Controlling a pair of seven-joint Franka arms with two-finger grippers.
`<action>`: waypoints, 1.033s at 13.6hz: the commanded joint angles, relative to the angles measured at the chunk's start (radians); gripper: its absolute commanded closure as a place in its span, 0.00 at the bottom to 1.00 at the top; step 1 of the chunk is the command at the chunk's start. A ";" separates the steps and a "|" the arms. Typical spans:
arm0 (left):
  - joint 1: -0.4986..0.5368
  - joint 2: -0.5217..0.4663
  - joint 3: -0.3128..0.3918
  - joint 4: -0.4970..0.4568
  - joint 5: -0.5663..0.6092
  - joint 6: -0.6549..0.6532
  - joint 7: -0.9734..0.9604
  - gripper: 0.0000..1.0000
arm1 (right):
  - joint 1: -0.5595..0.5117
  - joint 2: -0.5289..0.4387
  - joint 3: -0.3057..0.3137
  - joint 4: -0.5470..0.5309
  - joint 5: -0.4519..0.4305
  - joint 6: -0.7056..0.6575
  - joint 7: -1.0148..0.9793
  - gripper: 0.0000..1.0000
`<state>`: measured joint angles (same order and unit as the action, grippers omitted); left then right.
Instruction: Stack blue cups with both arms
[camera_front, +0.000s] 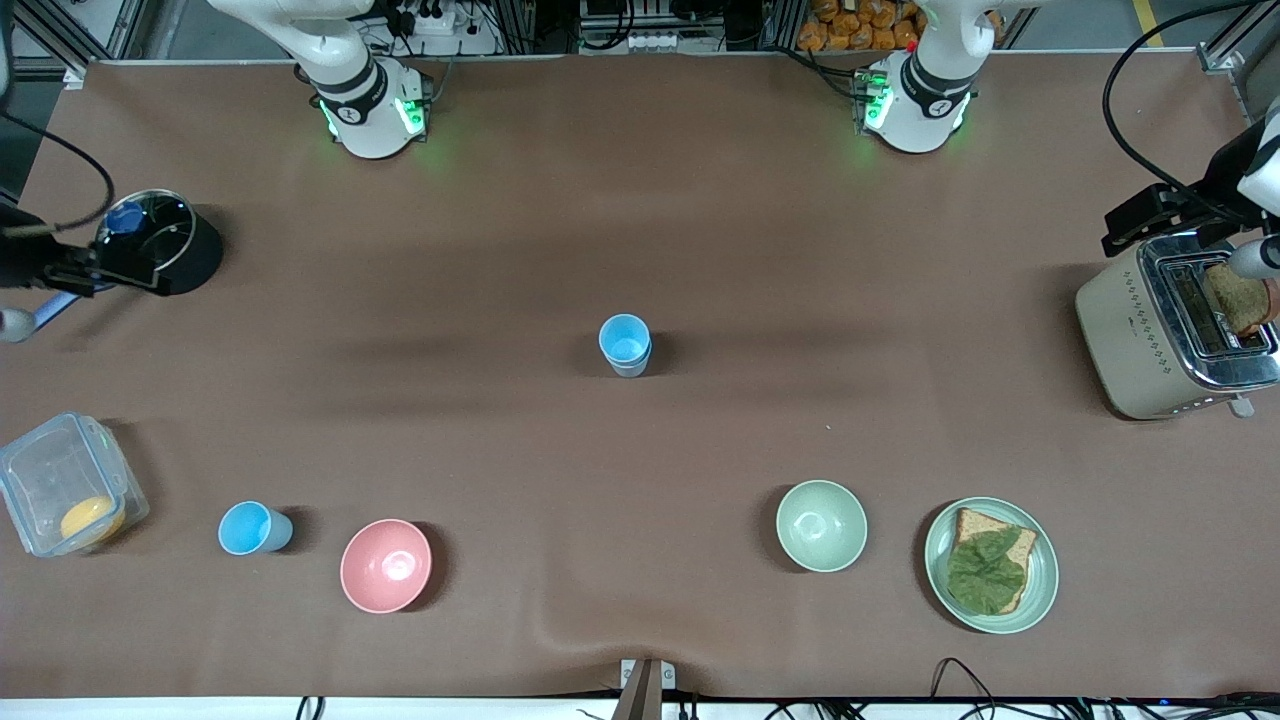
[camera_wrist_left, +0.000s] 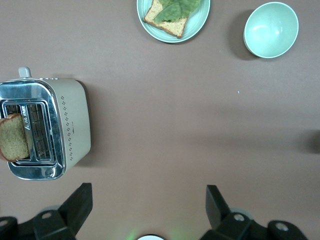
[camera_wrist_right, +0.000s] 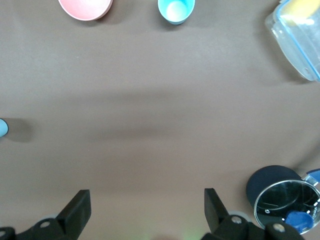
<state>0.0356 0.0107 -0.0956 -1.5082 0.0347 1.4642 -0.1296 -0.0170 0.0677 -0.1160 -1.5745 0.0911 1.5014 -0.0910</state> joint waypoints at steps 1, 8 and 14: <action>-0.011 -0.015 0.011 -0.007 -0.004 -0.015 0.027 0.00 | 0.017 -0.039 -0.010 -0.041 -0.013 -0.022 0.013 0.00; -0.008 -0.006 0.010 0.002 -0.016 -0.013 0.031 0.00 | 0.011 -0.043 0.059 0.008 -0.086 -0.078 0.051 0.00; -0.008 -0.006 0.002 0.005 -0.018 -0.015 0.027 0.00 | 0.005 -0.060 0.062 0.007 -0.085 -0.073 0.051 0.00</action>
<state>0.0269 0.0107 -0.0961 -1.5075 0.0347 1.4627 -0.1248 -0.0058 0.0279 -0.0624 -1.5621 0.0224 1.4344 -0.0527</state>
